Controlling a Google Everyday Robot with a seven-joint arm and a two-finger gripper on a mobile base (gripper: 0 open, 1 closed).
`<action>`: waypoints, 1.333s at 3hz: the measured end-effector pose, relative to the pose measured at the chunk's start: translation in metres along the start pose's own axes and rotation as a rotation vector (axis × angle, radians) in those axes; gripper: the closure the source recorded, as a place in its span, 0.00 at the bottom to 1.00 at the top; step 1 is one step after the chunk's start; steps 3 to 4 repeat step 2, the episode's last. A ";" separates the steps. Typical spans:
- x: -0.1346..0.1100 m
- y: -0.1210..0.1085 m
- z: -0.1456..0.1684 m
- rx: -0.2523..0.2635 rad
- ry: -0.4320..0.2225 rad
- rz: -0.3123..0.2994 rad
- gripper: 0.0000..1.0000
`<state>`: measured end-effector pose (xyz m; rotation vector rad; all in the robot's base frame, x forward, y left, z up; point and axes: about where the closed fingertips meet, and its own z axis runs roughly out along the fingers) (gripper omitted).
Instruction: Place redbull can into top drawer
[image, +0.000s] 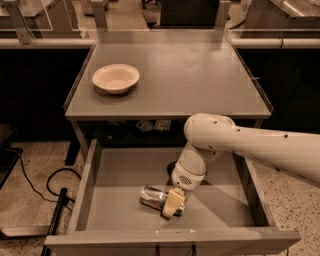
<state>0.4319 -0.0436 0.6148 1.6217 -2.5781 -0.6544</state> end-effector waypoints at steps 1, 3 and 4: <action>0.000 0.000 0.000 0.000 0.000 0.000 0.00; 0.000 0.000 0.000 0.000 0.000 0.000 0.00; 0.000 0.000 0.000 0.000 0.000 0.000 0.00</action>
Offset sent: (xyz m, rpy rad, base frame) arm 0.0000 0.0000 0.0000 0.0000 0.0000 0.0000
